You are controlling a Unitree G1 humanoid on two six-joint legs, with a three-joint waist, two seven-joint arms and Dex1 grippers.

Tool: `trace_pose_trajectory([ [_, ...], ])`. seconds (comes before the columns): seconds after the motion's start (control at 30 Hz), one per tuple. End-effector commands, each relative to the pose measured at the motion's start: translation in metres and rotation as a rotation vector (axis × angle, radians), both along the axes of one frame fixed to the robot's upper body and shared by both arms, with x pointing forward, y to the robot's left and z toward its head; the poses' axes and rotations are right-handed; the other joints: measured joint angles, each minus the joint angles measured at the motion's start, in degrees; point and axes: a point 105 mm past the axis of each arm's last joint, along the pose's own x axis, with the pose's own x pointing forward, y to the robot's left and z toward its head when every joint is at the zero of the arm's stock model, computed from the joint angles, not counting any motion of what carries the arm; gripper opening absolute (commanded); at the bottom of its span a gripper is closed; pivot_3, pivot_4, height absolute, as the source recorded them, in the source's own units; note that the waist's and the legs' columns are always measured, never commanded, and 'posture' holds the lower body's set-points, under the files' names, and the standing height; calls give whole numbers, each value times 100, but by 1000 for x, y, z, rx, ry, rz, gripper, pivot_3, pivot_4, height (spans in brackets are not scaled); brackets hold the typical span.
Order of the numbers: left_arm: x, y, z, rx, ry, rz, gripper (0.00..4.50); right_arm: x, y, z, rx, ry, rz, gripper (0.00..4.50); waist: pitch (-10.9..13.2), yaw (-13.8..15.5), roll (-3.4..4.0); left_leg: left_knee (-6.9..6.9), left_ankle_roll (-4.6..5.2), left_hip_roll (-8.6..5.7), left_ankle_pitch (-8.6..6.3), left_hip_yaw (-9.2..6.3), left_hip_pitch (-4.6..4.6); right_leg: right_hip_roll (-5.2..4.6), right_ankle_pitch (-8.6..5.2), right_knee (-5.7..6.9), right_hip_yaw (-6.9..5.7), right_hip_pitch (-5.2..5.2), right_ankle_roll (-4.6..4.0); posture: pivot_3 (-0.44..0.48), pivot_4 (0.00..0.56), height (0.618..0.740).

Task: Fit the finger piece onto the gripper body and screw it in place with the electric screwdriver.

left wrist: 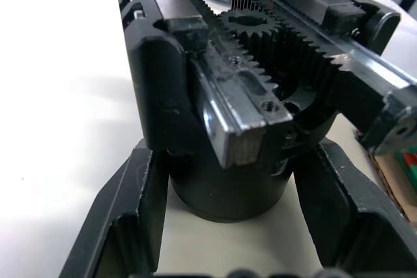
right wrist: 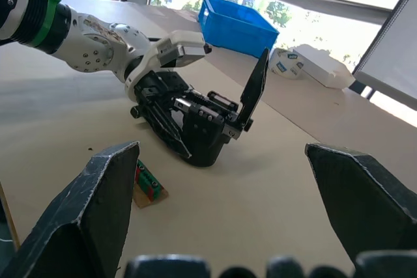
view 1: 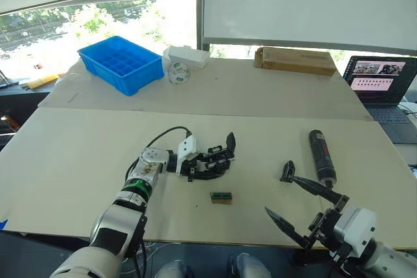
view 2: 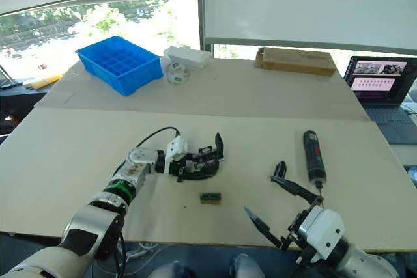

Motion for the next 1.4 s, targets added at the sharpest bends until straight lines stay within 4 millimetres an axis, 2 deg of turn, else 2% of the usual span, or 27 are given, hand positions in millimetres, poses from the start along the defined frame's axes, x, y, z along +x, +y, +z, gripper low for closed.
trace_pose_trajectory([
  [0.03, 7, -2, 31, -94, -124, 117, 2296, -3, 1, 13, -7, -53, -6, 4500, 1, -12, 0, 1, 1, 0, 0, 0, -2, -1, 0, 1, 4, -1, 1, 0, 150, 740],
  [0.13, 5, 2, 39, -84, -150, 299, 2296, -3, 0, 14, -9, -53, -7, 4500, 3, -12, 0, 1, 1, 0, 0, -2, -5, -2, 2, 1, 11, -3, 4, 0, 150, 740],
  [0.23, -4, 2, 38, -69, -144, 409, 2296, -2, -2, 14, -14, -53, -5, 4500, 4, 5, 1, 3, 0, 0, 0, -2, -6, -2, 3, 0, 13, -4, 7, 0, 150, 740],
  [0.3, -13, -3, 35, -54, -166, 423, 2296, -2, -3, 15, -16, -55, -6, 4500, 5, 18, 1, 3, 0, 0, 0, -2, -5, -4, 2, 1, 13, -4, 9, 0, 150, 740],
  [0.4, -15, -6, 29, -67, -118, 478, 2296, -2, -3, 16, -18, -58, -6, 4500, 5, 34, 2, 3, 0, -1, 0, -2, -4, -5, -1, 0, 12, -3, 14, 0, 150, 740],
  [0.6, -32, -15, 12, -38, -79, 440, 2296, -1, -4, 17, -23, -64, -5, 4500, 4, 17, 4, 2, -1, -1, 0, 0, 0, -3, -5, 1, 13, -2, 21, 0, 150, 740],
  [0.67, -31, -14, 8, -43, -71, 444, 3396, -1, -4, 18, -24, -66, -5, 4500, 4, 19, 4, 2, -2, -1, 1, 0, 2, -4, -6, 2, 13, -1, 21, 0, 150, 740],
  [0.7, -30, -14, 7, -50, -58, 450, 3678, 0, -4, 18, -24, -66, -4, 4500, 4, 21, 4, 2, -2, -1, 1, 0, 4, -5, -6, 2, 13, 1, 22, 0, 150, 740],
  [0.73, -29, -13, 5, -44, -51, 449, 4225, 0, -4, 18, -23, -67, -2, 4500, 4, 20, 4, 2, -2, -1, 1, 0, 7, -6, -7, 2, 13, 5, 22, 0, 150, 740],
  [0.77, -29, -12, 4, -40, -44, 443, 4459, 0, -4, 18, -22, -67, -2, 4500, 4, 19, 4, 2, -2, -1, 0, 0, 12, -6, -8, 1, 13, 10, 25, 0, 150, 740],
  [0.87, -29, -7, 5, -30, -33, 413, 4459, 0, -5, 18, -23, -67, -2, 4500, 4, 17, 4, 2, -2, 1, 0, 0, 18, -6, -11, 1, 13, 16, 29, 0, 150, 740],
  [1.03, -21, 19, 5, 29, -28, 348, 4459, 2, -9, 17, -30, -69, -6, 4500, 4, 9, 6, 2, -4, 4, 1, 0, 20, -3, -11, 3, 10, 16, 26, 0, 150, 740],
  [1.13, -16, 27, 6, 50, -30, 284, 4459, 3, -9, 17, -30, -69, -5, 4500, 3, 10, 7, 2, -4, 3, 1, 0, 20, -4, -12, 3, 8, 16, 27, 0, 150, 740],
  [1.23, -11, 28, 6, 75, -25, 180, 4459, 2, -6, 16, -27, -67, 0, 4500, 4, 24, 7, 2, -3, 0, 0, 1, 18, -5, -11, 1, 1, 17, 26, 0, 150, 740],
  [1.4, 2, 17, 9, 63, -29, 84, 4459, 3, -4, 16, -23, -67, 6, 4500, 4, 23, 6, 2, -2, -7, 0, 2, 16, -5, -7, -1, -16, 20, 21, 0, 150, 740],
])
